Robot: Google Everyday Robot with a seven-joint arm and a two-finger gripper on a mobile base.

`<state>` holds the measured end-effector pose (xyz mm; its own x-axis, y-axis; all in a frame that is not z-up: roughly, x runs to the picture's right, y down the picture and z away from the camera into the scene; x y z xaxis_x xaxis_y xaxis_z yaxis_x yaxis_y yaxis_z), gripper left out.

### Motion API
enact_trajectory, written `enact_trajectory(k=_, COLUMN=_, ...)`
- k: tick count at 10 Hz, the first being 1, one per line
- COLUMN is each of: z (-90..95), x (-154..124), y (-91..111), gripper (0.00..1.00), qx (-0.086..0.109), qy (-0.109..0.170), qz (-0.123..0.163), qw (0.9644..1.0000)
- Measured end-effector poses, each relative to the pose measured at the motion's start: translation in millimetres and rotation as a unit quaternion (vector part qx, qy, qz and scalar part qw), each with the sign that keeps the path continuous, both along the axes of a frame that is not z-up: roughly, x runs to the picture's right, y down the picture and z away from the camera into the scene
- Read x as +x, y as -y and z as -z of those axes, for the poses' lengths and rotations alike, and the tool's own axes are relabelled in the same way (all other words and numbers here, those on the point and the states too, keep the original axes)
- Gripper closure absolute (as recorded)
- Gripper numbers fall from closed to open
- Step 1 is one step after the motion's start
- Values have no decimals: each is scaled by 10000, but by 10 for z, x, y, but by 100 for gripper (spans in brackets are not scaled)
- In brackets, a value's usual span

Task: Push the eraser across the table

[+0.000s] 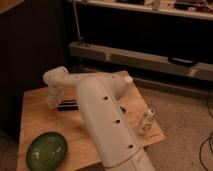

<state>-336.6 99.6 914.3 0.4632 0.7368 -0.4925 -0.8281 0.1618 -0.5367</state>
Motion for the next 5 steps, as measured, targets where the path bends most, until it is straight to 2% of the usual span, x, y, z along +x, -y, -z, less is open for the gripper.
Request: enact_trajectory(k=5, z=54, x=511, y=80, gripper=99, qx=34, qy=-367, qz=39, qw=9993)
